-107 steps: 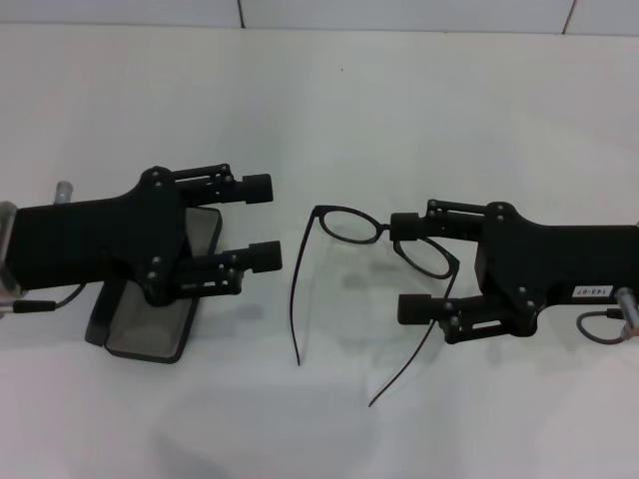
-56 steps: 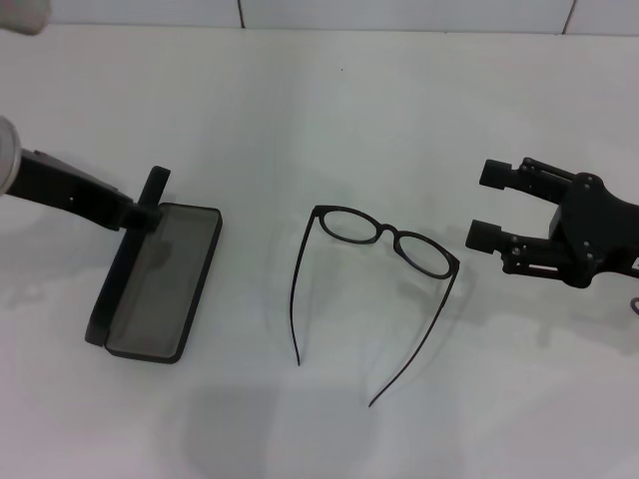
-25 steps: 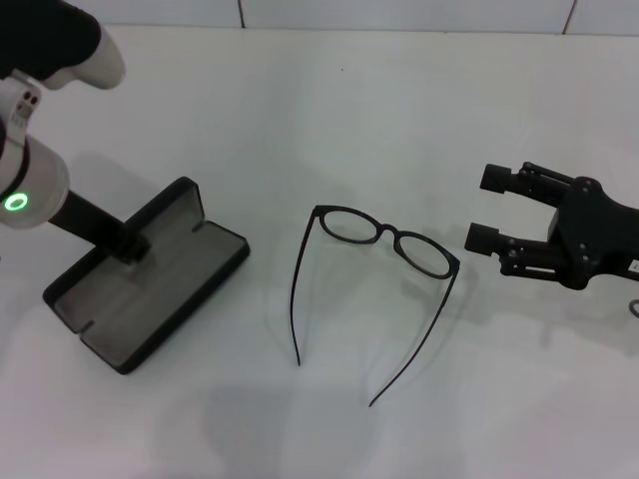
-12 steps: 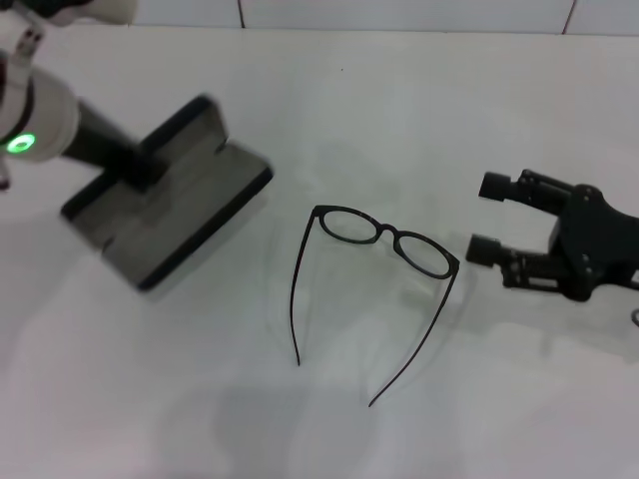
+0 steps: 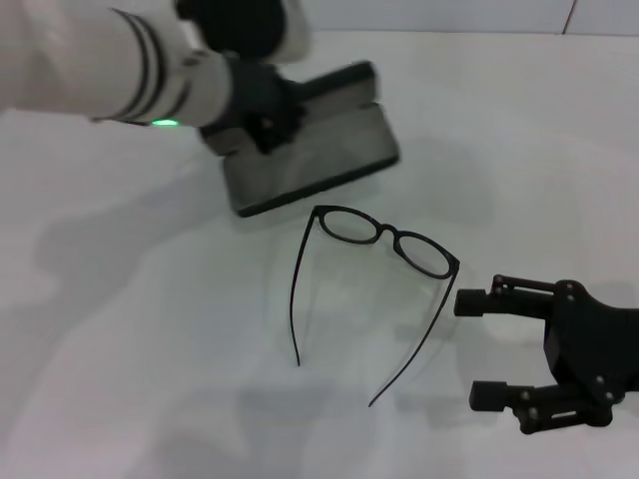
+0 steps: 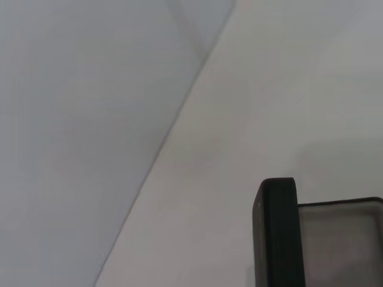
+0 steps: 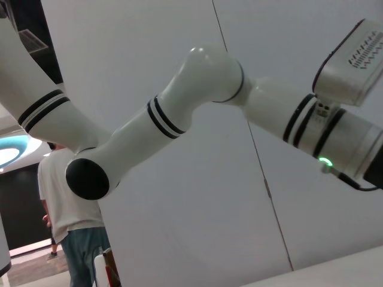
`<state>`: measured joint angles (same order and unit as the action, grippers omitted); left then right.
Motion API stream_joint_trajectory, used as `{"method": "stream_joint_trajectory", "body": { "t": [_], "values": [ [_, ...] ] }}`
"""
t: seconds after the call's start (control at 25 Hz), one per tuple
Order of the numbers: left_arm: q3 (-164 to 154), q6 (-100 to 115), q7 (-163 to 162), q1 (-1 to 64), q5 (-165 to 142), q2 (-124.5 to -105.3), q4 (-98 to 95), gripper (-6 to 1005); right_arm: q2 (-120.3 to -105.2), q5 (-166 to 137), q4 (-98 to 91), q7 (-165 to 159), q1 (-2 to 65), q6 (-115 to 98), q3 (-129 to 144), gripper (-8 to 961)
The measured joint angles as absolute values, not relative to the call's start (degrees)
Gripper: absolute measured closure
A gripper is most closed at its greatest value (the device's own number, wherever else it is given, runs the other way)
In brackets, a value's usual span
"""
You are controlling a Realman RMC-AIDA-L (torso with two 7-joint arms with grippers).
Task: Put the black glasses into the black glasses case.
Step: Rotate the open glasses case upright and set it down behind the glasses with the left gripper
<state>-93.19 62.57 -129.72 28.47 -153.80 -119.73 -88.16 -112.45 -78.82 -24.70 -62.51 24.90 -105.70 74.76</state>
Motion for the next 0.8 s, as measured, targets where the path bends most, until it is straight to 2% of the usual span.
{"method": "stream_joint_trajectory", "body": {
  "t": [0.12,0.56,0.8],
  "values": [
    [-96.4,56.8,-119.7,29.5,-148.4,-119.78,-82.9,846,-112.51,-78.9,-24.5,-62.5,24.6,-105.8,74.6,106],
    [-103.6,48.0,-116.9,32.4,-148.2,-119.88,-75.9,873,-112.59,-78.7,-24.5,-62.3,23.2,-105.7,72.8,110],
    [-103.9,46.7,-116.8,32.3,-148.2,-119.88,-75.8,978,-112.59,-78.7,-24.5,-62.2,23.2,-105.5,72.2,109]
  ]
}}
